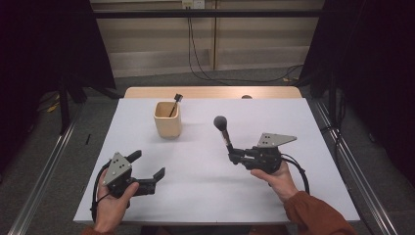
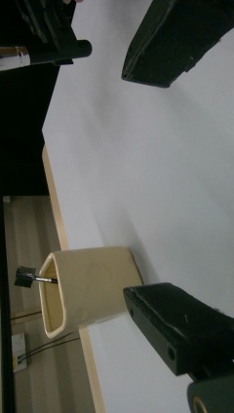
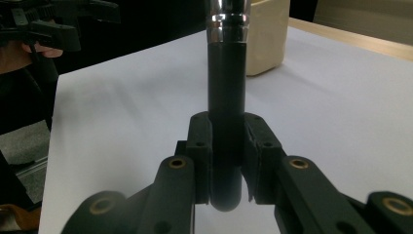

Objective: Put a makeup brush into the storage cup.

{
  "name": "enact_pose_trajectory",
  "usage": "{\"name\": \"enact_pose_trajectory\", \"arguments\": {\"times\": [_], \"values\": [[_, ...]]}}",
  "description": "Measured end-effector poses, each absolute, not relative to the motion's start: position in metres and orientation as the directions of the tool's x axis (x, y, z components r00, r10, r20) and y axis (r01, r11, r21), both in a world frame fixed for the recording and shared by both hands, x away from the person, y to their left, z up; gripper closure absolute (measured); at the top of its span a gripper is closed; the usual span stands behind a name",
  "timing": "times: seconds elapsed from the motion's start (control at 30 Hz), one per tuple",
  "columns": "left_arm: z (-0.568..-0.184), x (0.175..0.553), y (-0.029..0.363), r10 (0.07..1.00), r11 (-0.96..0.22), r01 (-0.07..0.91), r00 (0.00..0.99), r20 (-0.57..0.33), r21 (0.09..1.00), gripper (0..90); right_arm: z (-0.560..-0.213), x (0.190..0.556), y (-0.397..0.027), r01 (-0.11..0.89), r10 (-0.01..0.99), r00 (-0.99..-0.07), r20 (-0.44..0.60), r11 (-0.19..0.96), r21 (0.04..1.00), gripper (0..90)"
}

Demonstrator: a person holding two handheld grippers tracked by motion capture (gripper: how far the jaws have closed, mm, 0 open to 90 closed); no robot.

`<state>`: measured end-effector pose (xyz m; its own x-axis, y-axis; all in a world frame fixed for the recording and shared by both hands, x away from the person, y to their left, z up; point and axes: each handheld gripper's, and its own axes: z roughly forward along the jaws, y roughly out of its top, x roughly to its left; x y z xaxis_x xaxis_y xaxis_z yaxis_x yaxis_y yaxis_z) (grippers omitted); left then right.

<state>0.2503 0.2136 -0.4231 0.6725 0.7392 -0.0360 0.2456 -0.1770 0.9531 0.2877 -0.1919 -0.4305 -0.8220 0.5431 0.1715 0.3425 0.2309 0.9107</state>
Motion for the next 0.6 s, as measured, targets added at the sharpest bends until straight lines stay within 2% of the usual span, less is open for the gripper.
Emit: {"name": "enact_pose_trajectory", "arguments": {"times": [0.47,0.6], "values": [[-0.413,0.263,0.176,0.664,-0.218,0.219,0.748,-0.020,0.951,2.4,-0.426,0.289,-0.175,0.339,0.519,-0.836,0.177,0.235,0.911,75.7],[-0.405,0.265,0.163,0.653,-0.185,0.196,0.757,-0.028,0.963,2.4,-0.426,0.291,-0.169,0.331,0.511,-0.843,0.169,0.244,0.912,75.7]]}}
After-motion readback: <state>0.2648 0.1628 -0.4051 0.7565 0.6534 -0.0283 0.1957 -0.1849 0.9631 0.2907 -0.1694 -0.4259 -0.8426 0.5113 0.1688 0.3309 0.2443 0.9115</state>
